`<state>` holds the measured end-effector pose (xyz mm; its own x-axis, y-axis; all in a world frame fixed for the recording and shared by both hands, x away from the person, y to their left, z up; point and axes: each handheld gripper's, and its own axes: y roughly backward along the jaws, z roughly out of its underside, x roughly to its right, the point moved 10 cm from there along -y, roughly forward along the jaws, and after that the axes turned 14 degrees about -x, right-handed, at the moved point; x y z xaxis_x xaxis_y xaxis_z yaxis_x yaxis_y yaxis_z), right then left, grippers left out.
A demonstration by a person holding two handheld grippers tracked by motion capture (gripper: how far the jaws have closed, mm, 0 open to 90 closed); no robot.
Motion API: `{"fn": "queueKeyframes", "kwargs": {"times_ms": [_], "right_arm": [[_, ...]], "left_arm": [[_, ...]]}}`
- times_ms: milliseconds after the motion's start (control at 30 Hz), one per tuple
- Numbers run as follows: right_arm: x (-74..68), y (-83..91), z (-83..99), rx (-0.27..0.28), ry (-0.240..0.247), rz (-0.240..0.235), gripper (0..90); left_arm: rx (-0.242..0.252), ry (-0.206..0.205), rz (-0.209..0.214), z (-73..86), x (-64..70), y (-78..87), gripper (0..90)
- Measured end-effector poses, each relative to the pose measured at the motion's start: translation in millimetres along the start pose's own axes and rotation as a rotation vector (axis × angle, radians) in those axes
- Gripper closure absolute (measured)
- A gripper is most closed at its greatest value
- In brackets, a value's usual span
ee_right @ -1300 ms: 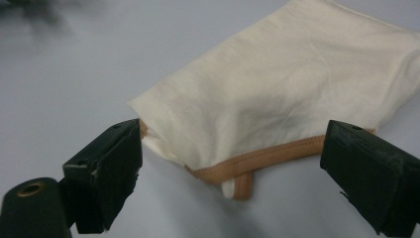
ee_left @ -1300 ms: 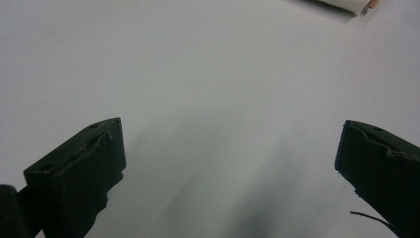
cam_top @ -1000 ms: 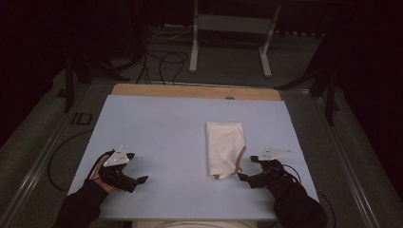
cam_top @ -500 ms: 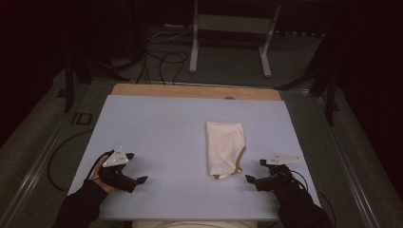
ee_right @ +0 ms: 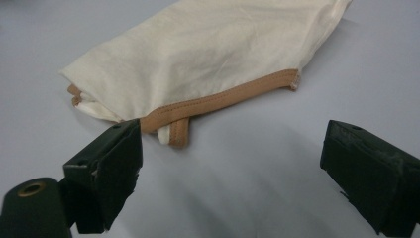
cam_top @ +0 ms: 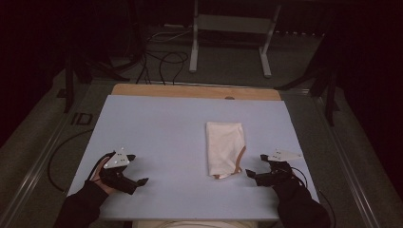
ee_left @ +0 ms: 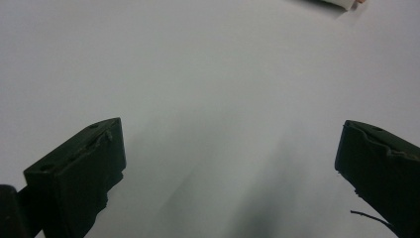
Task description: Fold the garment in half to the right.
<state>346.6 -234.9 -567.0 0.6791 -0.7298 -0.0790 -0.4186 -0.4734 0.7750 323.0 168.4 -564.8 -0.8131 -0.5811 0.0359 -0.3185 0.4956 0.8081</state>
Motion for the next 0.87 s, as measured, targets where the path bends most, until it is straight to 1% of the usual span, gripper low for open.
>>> {"fn": "queueKeyframes", "kwargs": {"times_ms": [33,67,233,367,433,500,633,700,867], "right_arm": [[-0.1,0.6,-0.4,0.004,0.011,0.004,9.3],[-0.9,1.1,-0.5,0.003,0.009,0.005,9.3],[-4.0,3.4,-0.5,-0.001,0.03,0.008,9.3],[-2.3,4.6,-0.7,0.006,0.022,0.003,9.3],[-2.6,3.2,1.3,-0.009,0.02,0.003,9.3],[-3.2,2.0,2.2,-0.014,0.03,0.001,9.3],[-4.2,3.8,2.0,-0.011,0.034,0.002,9.4],[-3.9,4.6,2.7,-0.012,0.031,0.001,9.4],[-2.2,5.4,3.4,-0.009,0.025,0.001,9.4]], "left_arm": [[0.001,-0.001,0.0,-0.3,0.1,0.0,0.0],[0.0,-0.003,0.001,-0.4,0.3,-0.2,0.0],[-0.002,-0.009,0.002,-0.3,2.2,-1.2,0.0],[-0.001,-0.006,0.002,-0.4,2.4,-1.4,0.0],[-0.006,-0.005,0.004,0.2,2.4,-2.3,0.0],[-0.01,-0.005,0.002,0.7,2.0,-3.4,0.0],[-0.006,-0.001,0.0,0.3,1.8,-3.4,0.0],[0.0,0.003,-0.007,-0.2,0.6,-3.0,0.0],[0.002,0.006,-0.008,-0.5,0.4,-2.7,0.0]]}}
